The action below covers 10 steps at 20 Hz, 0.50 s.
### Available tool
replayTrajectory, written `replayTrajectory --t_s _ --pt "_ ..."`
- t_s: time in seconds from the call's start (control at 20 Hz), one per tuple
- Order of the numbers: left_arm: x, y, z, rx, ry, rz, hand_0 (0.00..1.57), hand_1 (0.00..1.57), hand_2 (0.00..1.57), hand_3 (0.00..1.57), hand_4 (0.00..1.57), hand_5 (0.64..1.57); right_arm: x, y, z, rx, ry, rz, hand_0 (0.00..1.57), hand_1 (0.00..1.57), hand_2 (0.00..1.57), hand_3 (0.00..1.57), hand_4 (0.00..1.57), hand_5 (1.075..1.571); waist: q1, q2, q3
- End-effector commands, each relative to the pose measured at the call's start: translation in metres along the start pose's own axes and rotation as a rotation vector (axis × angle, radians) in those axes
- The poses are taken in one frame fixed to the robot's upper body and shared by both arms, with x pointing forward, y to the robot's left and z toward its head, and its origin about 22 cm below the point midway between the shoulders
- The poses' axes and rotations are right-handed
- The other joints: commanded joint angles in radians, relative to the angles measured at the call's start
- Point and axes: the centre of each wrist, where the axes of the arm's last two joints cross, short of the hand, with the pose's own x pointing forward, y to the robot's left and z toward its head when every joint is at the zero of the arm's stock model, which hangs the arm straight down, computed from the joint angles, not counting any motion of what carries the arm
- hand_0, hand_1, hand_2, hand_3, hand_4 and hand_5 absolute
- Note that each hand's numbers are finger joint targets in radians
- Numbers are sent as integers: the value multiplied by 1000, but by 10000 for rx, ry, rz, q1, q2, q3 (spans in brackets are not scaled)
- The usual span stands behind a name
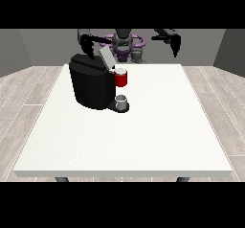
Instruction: Insert the coffee pod into the coffee machine and close the lid
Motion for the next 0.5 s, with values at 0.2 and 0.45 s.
replayTrajectory --t_s 0.2,0.45 --pt "17 8 3 360 -255 -198 0 0 0 0 0 1571 12 24 -20 709 -328 483 0 0 0 0 0 1571 -259 305 0" --pt "18 16 8 389 -660 -112 0 0 0 0 0 1571 15 8 -30 533 -515 546 0 0 0 0 40 1571 -143 645 0"
